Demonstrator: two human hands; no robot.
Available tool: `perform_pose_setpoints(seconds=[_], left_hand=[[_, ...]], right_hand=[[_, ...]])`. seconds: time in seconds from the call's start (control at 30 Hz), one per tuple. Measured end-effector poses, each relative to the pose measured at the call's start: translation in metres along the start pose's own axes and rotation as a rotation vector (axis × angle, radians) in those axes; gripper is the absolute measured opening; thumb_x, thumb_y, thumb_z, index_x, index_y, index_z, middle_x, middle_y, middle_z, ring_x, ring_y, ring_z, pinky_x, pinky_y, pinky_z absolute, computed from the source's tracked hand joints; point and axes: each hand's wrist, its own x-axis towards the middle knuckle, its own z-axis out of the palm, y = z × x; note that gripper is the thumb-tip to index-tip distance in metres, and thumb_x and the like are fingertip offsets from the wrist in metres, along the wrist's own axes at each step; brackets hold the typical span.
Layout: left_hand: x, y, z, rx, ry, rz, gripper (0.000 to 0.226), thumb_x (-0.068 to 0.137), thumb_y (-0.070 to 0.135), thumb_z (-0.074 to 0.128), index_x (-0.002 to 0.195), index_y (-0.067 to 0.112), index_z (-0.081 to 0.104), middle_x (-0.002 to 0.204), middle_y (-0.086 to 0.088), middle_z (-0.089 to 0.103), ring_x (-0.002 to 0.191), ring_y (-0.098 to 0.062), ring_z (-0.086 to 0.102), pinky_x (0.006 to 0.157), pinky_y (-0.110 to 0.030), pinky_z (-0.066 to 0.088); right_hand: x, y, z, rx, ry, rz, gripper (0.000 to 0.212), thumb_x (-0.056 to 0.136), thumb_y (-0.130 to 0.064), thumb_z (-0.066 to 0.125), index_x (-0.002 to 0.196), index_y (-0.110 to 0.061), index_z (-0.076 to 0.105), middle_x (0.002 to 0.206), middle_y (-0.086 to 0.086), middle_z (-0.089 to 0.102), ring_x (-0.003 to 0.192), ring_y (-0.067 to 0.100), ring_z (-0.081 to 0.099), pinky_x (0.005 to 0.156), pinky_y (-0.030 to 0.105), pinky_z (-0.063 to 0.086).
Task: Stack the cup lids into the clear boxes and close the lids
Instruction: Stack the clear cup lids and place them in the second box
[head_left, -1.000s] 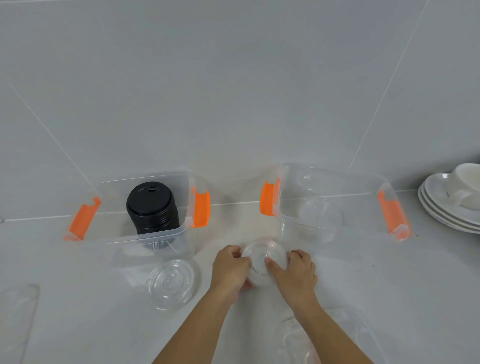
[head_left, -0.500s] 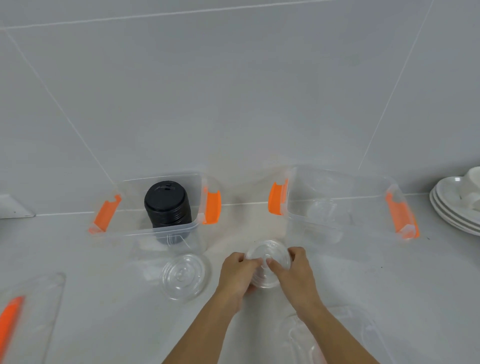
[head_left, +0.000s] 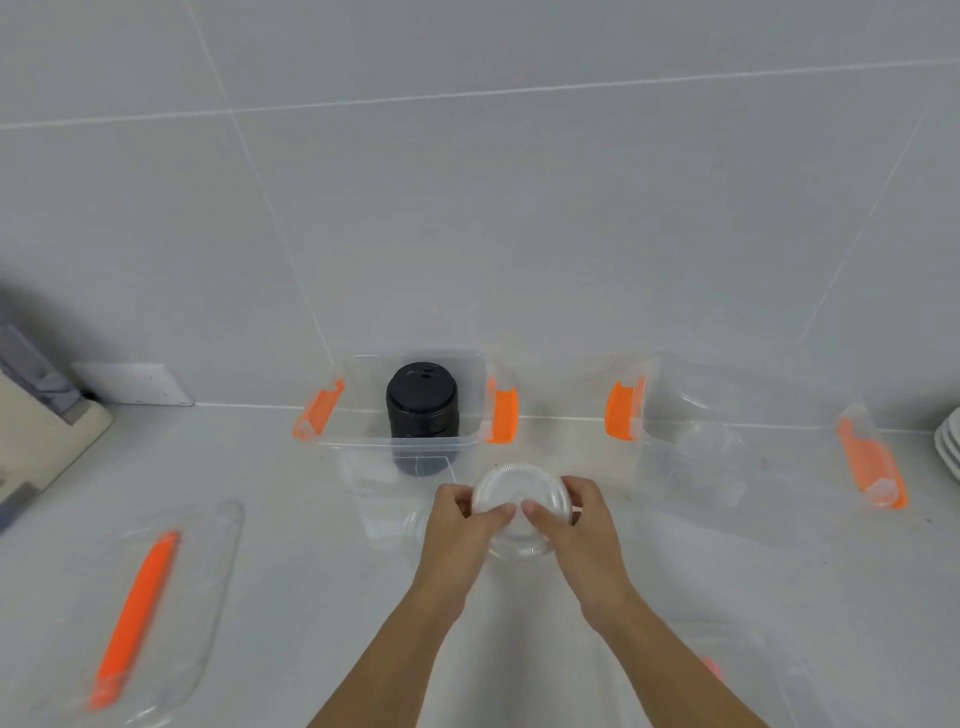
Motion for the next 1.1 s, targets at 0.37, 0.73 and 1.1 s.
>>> perform_pose_setpoints(seconds=[0.37, 0.73, 1.1], left_hand=[[0.012, -0.012, -0.066, 0.072, 0.04, 0.026, 0.028, 0.08, 0.022, 0.07, 0.102, 0.022, 0.053, 0.1, 0.003, 0.061, 0.092, -0.016, 0.061, 0.084, -0.034, 0.055], [0.033, -0.027, -0.085, 0.142, 0.021, -0.015, 0.028, 0.082, 0.025, 0.067, 0.105, 0.021, 0.051, 0.1, 0.002, 0.06, 0.092, -0.019, 0.061, 0.087, -0.038, 0.055], [0.045, -0.033, -0.084, 0.249, 0.008, -0.034, 0.039, 0.085, 0.027, 0.064, 0.119, 0.014, 0.052, 0.112, -0.003, 0.059, 0.101, -0.022, 0.058, 0.093, -0.038, 0.052]], right_hand=[[-0.006, 0.005, 0.065, -0.109, -0.064, 0.013, 0.037, 0.078, -0.023, 0.071, 0.108, -0.023, 0.049, 0.096, -0.012, 0.058, 0.086, 0.003, 0.057, 0.063, 0.013, 0.041], [0.0, 0.017, 0.09, -0.256, -0.058, 0.037, 0.032, 0.08, -0.026, 0.068, 0.105, -0.024, 0.048, 0.092, -0.013, 0.056, 0.082, -0.001, 0.056, 0.058, 0.01, 0.038], [0.005, 0.031, 0.096, -0.309, -0.039, 0.122, 0.071, 0.086, -0.031, 0.062, 0.145, -0.017, 0.026, 0.142, 0.005, 0.045, 0.124, 0.024, 0.048, 0.101, 0.034, 0.042]])
